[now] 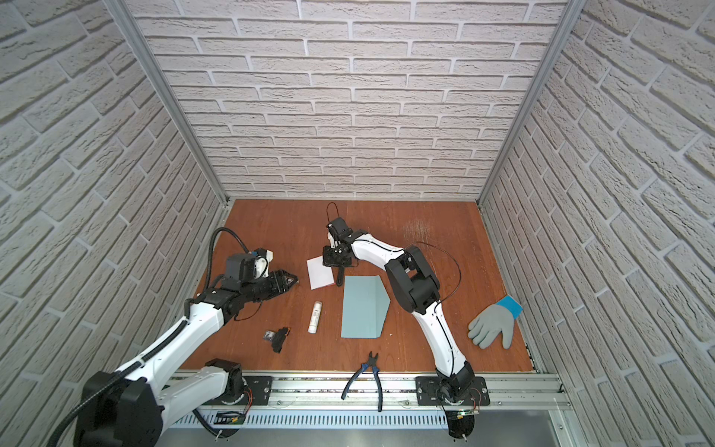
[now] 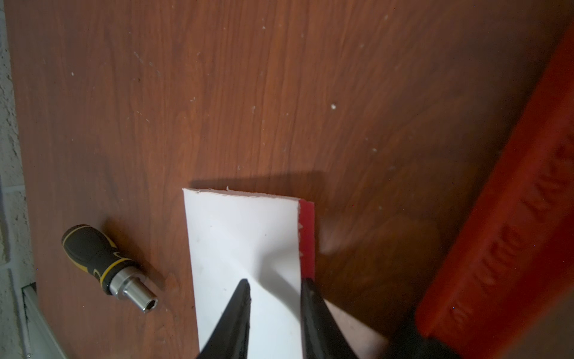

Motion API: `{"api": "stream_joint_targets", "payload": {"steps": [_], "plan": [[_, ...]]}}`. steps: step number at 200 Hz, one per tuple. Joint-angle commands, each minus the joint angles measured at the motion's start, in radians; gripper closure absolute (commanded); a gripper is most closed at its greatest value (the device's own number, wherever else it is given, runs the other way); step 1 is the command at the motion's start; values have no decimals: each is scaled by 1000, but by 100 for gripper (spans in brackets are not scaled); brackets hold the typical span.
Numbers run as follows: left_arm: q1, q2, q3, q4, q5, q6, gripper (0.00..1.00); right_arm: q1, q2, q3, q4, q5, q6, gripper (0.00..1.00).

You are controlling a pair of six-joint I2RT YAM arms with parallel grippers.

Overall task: Place the letter into the envelope and seal it
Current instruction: 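Pinch the folded letter's edge with the right gripper and lift it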

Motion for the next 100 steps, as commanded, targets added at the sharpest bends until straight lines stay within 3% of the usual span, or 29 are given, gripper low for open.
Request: {"api": "stream_joint_targets", "payload": {"steps": [1, 21, 100], "plan": [[10, -21, 17, 45, 3, 15, 42, 4, 6, 29, -6, 2, -6, 82], [12, -23, 17, 41, -4, 20, 42, 5, -4, 33, -19, 6, -6, 94], [20, -148, 12, -23, -20, 17, 41, 31, -189, -36, 40, -12, 16, 94]]}}
